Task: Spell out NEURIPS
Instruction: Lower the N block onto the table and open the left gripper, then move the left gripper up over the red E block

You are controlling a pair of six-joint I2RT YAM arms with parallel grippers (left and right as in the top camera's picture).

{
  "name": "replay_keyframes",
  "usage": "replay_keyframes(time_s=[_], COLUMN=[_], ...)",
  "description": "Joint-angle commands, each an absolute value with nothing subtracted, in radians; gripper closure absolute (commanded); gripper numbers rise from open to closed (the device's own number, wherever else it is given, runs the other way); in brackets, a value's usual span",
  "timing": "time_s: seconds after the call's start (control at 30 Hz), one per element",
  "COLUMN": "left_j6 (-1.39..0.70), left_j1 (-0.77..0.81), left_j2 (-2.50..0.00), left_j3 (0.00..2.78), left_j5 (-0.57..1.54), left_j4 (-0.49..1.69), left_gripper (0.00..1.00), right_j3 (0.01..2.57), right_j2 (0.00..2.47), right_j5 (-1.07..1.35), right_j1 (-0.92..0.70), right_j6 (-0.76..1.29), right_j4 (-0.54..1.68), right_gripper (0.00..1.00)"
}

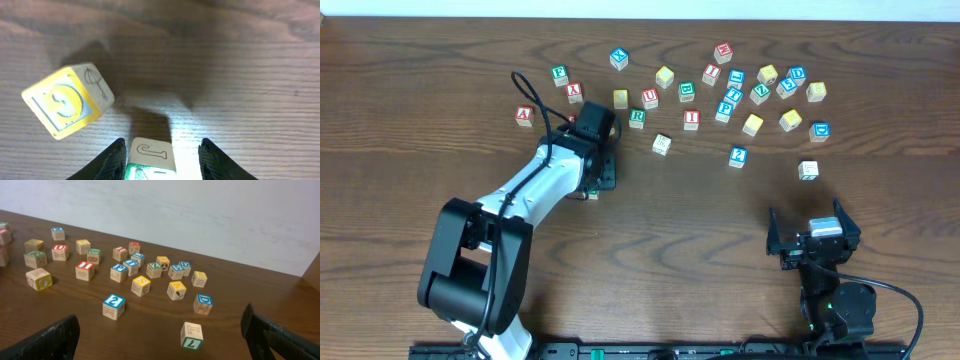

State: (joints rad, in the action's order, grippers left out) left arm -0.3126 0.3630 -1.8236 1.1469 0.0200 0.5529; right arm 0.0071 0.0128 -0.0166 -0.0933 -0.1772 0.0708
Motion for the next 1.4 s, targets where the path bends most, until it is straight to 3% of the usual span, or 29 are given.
replay_keyframes(time_s=[0.0, 0.33, 0.73, 1.37], left_j6=[-0.282, -0.242, -0.171, -0.142], left_j1=[0.363, 0.363, 0.348, 0.214], left_j2=[-1.808, -1.753, -1.666, -1.804], left_j3=[1.208, 1.373, 1.491, 1.562], left_j5=[0.007, -0.073, -0.196, -0.072], left_j4=[0.582, 0.724, 0.7, 0.638], left_gripper=[0.53, 0.53, 0.53, 0.48], right_j3=[0.006, 0.006, 0.006, 0.006], right_j2=[0.008, 0.008, 0.008, 0.008], right_j5=[-0.016, -0.016, -0.016, -0.016], right_j1=[-0.084, -0.084, -0.084, -0.084], right_j6=[-0.184, -0.184, -0.184, -0.184], right_j4=[0.075, 0.075, 0.075, 0.075], right_gripper=[0.01, 0.01, 0.01, 0.01])
